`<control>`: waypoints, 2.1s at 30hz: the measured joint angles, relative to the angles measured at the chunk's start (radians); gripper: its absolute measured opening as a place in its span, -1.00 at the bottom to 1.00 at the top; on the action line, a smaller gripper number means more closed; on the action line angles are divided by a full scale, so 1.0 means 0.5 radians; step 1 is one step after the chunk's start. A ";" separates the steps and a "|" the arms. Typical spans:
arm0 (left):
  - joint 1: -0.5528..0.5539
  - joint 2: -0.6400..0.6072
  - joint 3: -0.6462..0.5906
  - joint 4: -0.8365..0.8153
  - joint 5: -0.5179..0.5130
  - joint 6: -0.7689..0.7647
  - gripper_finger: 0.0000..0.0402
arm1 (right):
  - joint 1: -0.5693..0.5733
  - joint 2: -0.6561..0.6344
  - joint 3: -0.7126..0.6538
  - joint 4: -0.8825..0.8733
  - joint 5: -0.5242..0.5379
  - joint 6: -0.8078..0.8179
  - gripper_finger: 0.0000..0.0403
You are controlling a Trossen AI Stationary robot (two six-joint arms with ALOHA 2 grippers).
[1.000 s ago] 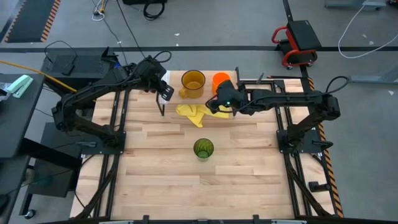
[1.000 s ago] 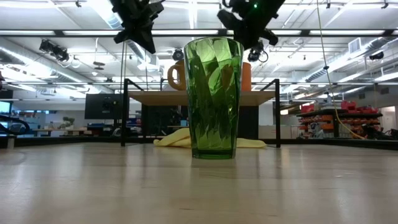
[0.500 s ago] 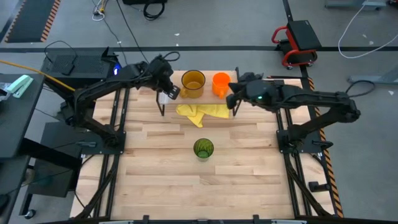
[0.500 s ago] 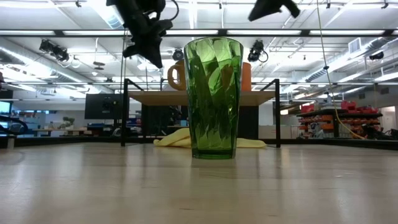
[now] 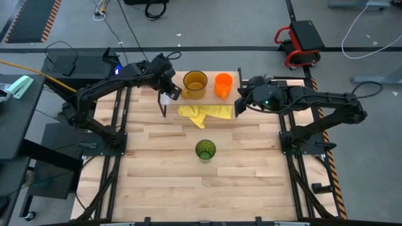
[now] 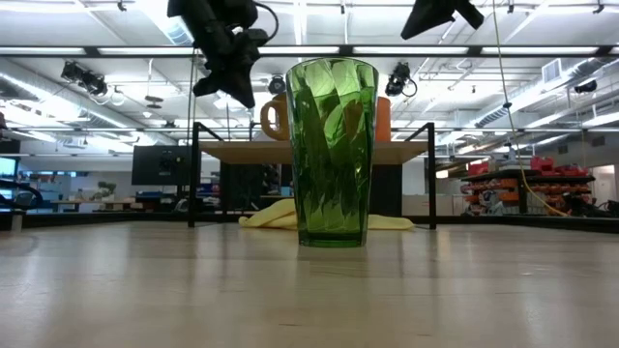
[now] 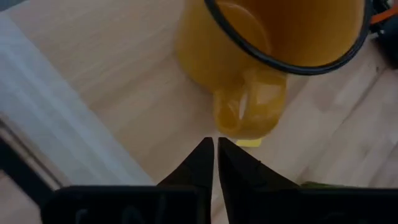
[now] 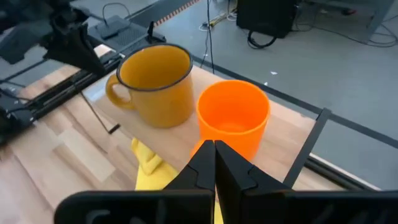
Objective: Stack small to large cups/mugs on shelf
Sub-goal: Put the yellow mug on the shelf
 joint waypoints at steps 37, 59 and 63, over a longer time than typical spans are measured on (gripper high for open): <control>0.020 0.090 -0.002 0.193 -0.011 -0.063 -0.90 | 0.051 0.060 0.000 -0.013 0.012 0.006 -0.97; -0.112 0.184 -0.002 0.451 0.095 -0.205 -0.96 | 0.066 0.060 0.000 -0.017 0.010 0.001 -0.98; -0.130 0.184 -0.002 0.498 0.105 -0.223 -0.93 | 0.066 0.060 0.000 -0.017 0.010 0.001 -0.99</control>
